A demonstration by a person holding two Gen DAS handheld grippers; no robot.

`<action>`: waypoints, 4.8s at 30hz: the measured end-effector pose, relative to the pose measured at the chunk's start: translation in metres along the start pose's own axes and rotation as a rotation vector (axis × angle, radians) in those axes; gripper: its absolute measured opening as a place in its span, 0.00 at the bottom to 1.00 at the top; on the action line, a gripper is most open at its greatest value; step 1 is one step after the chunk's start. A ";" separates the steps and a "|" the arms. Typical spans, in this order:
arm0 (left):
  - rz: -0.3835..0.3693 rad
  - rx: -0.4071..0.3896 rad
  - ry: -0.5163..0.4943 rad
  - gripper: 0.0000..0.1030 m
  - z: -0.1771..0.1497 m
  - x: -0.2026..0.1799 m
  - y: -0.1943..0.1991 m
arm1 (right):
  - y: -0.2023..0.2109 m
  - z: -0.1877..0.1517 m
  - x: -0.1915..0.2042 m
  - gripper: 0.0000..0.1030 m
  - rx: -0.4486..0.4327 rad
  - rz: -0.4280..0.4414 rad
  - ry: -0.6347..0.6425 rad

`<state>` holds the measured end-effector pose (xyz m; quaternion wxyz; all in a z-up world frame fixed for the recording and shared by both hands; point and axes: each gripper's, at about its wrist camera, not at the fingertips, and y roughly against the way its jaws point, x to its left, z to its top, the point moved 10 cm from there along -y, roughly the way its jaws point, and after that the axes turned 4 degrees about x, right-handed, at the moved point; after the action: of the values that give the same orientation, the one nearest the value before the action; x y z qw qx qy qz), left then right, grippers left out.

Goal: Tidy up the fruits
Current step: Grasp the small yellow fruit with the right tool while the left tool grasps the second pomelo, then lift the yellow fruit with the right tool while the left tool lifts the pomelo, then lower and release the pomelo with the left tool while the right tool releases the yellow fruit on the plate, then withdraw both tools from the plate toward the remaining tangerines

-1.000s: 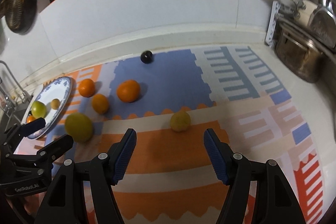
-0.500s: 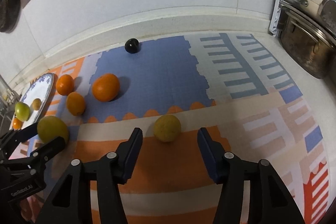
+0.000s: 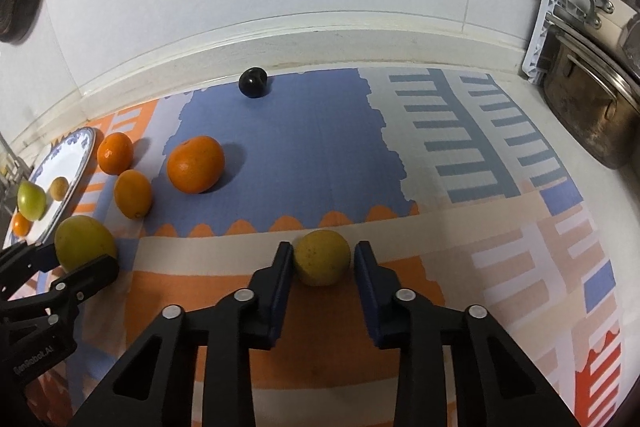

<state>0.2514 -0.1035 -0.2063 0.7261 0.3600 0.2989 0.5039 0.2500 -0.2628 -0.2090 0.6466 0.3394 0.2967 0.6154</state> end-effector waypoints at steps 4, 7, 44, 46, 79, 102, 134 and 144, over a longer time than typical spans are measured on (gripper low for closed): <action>-0.009 -0.009 -0.005 0.47 -0.001 -0.001 0.003 | 0.005 -0.001 0.003 0.29 -0.011 0.017 -0.001; -0.014 -0.023 -0.011 0.47 -0.001 -0.002 0.008 | 0.013 -0.002 0.009 0.29 -0.025 0.026 0.017; 0.083 -0.245 0.113 0.47 -0.013 0.072 0.123 | 0.117 0.021 0.144 0.29 -0.228 0.257 0.244; 0.095 -0.246 0.128 0.47 -0.018 0.080 0.126 | 0.117 0.022 0.153 0.29 -0.228 0.271 0.257; 0.249 -0.207 0.163 0.47 -0.003 0.222 0.115 | 0.041 0.055 0.296 0.29 -0.124 0.387 0.450; 0.122 0.012 0.130 0.47 0.028 0.253 0.035 | -0.027 0.067 0.325 0.29 0.022 0.384 0.464; 0.265 -0.357 0.022 0.82 0.020 0.128 0.176 | 0.115 0.047 0.204 0.59 -0.268 0.275 0.338; 0.202 -0.394 -0.012 0.85 0.013 0.077 0.178 | 0.145 0.038 0.147 0.62 -0.337 0.184 0.301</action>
<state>0.1943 0.0083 -0.0573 0.7301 0.2421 0.1528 0.6205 0.2039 -0.1170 -0.0647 0.5839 0.1570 0.2506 0.7561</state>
